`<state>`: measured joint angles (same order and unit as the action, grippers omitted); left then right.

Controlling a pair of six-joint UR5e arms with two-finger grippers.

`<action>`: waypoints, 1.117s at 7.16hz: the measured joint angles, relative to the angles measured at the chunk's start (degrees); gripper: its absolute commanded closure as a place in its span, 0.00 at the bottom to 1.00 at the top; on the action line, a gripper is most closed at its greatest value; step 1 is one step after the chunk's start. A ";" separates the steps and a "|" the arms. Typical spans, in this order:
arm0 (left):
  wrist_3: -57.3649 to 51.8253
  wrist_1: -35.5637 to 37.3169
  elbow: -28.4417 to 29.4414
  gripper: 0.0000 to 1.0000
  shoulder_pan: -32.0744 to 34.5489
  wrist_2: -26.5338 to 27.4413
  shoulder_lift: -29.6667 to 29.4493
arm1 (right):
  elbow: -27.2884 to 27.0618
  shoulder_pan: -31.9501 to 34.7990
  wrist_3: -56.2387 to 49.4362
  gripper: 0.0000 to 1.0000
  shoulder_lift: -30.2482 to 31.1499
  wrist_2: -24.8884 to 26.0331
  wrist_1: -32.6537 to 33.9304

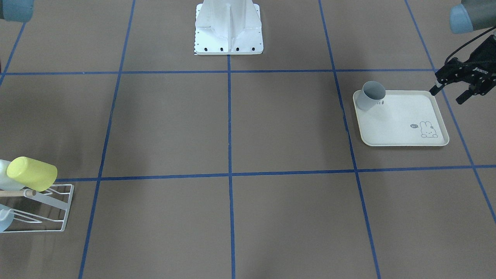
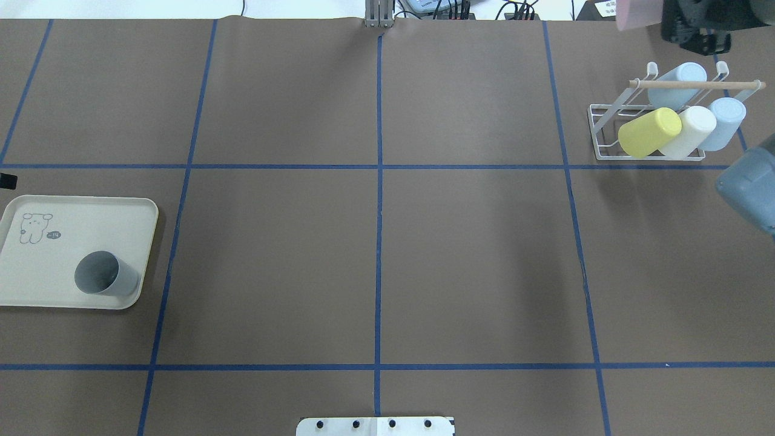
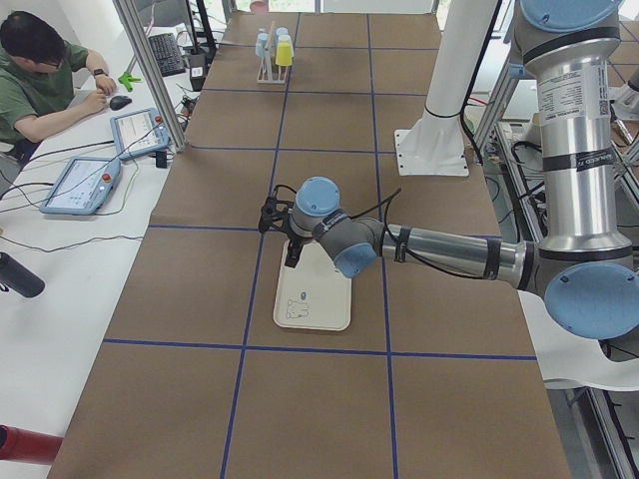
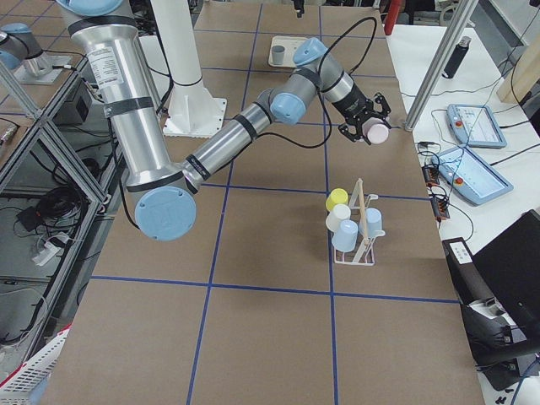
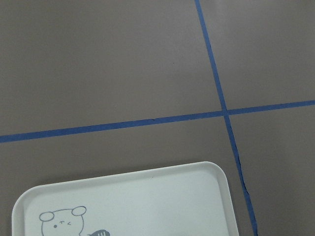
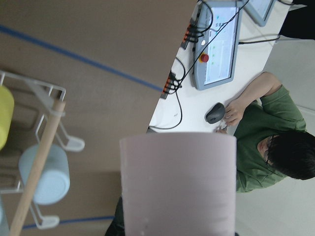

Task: Transfer IKEA cup to right arm and place on rack

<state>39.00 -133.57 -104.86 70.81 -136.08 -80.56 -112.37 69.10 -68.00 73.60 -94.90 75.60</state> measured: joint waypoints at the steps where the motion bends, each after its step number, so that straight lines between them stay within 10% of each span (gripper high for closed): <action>1: -0.10 -0.04 0.05 0.00 0.08 -0.10 0.06 | 2.39 2.65 -8.30 0.58 0.03 0.08 -0.15; 4: -0.15 -0.26 0.09 0.00 0.15 -0.15 0.20 | 9.03 5.01 -23.49 0.57 -0.19 5.72 -1.03; 8: -0.15 -0.37 0.11 0.00 0.21 -0.15 0.32 | 26.89 2.98 -25.87 0.57 0.56 8.87 -24.39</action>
<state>38.85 -133.94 -104.74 71.01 -136.23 -80.25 -85.48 72.08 -93.87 74.16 -86.03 51.21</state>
